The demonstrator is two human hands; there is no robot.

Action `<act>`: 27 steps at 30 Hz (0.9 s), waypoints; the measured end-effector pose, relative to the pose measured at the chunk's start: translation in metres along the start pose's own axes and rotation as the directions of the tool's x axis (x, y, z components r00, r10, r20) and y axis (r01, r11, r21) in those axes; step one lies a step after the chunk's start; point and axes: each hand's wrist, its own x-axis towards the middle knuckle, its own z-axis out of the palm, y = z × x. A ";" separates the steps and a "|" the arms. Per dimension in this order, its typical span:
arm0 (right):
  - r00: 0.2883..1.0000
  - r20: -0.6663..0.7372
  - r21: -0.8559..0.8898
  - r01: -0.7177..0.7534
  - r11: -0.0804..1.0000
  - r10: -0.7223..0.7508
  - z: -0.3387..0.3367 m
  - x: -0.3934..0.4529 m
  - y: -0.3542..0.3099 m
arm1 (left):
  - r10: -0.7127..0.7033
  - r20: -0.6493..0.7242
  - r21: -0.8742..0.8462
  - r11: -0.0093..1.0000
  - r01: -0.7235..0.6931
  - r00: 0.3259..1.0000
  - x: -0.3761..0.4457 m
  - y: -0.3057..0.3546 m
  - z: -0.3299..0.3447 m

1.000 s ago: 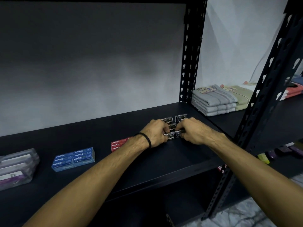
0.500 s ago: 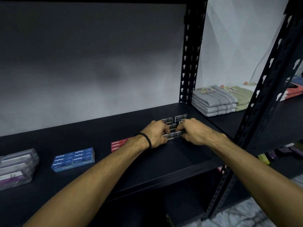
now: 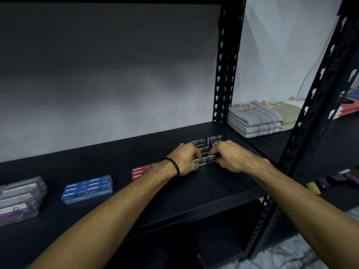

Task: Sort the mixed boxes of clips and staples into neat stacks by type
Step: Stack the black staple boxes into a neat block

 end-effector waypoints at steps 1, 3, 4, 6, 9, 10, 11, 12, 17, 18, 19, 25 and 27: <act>1.000 0.005 0.006 -0.002 1.000 0.002 0.000 0.000 0.001 | 0.000 0.005 0.003 1.000 0.000 1.000 0.000 0.000 -0.001; 1.000 0.012 0.022 -0.009 1.000 0.009 -0.003 0.001 0.004 | -0.001 0.013 0.001 1.000 0.001 1.000 0.000 -0.002 -0.004; 1.000 0.009 0.029 -0.018 0.999 0.018 -0.006 0.000 0.005 | -0.003 0.008 -0.011 1.000 0.003 1.000 0.000 -0.003 -0.007; 0.999 -0.013 0.056 -0.037 0.998 0.038 -0.016 0.000 0.009 | -0.014 -0.025 -0.053 0.998 0.013 1.000 0.001 -0.005 -0.014; 0.995 -0.090 0.107 -0.031 0.994 0.040 -0.028 0.004 0.015 | -0.030 -0.096 -0.114 0.993 0.019 0.995 0.007 -0.008 -0.022; 0.992 -0.121 0.108 -0.028 0.994 0.041 -0.031 0.007 0.017 | -0.032 -0.112 -0.124 0.992 0.018 0.993 0.009 -0.009 -0.023; 0.988 -0.146 0.104 -0.030 0.994 0.045 -0.032 0.010 0.018 | -0.033 -0.122 -0.129 0.992 0.017 0.992 0.012 -0.009 -0.024; 0.986 -0.159 0.100 -0.034 0.994 0.050 -0.033 0.013 0.019 | -0.033 -0.125 -0.129 0.991 0.016 0.992 0.015 -0.009 -0.024; 0.988 -0.122 0.096 -0.082 0.992 0.094 -0.034 0.024 0.026 | -0.029 -0.099 -0.115 0.993 0.017 0.995 0.031 -0.003 -0.017; 0.989 -0.110 0.096 -0.088 0.991 0.098 -0.033 0.025 0.027 | -0.027 -0.092 -0.116 0.993 0.017 0.995 0.033 -0.002 -0.016; 0.990 -0.098 0.099 -0.093 0.991 0.102 -0.032 0.026 0.029 | -0.026 -0.087 -0.118 0.993 0.015 0.996 0.036 -0.001 -0.014; 0.991 -0.074 0.142 -0.100 0.985 0.112 -0.025 0.030 0.037 | -0.028 -0.060 -0.098 0.995 0.022 0.998 0.044 0.001 -0.008; 0.992 -0.067 0.157 -0.096 0.983 0.107 -0.025 0.032 0.038 | -0.032 -0.048 -0.102 0.994 0.027 0.998 0.045 0.000 -0.007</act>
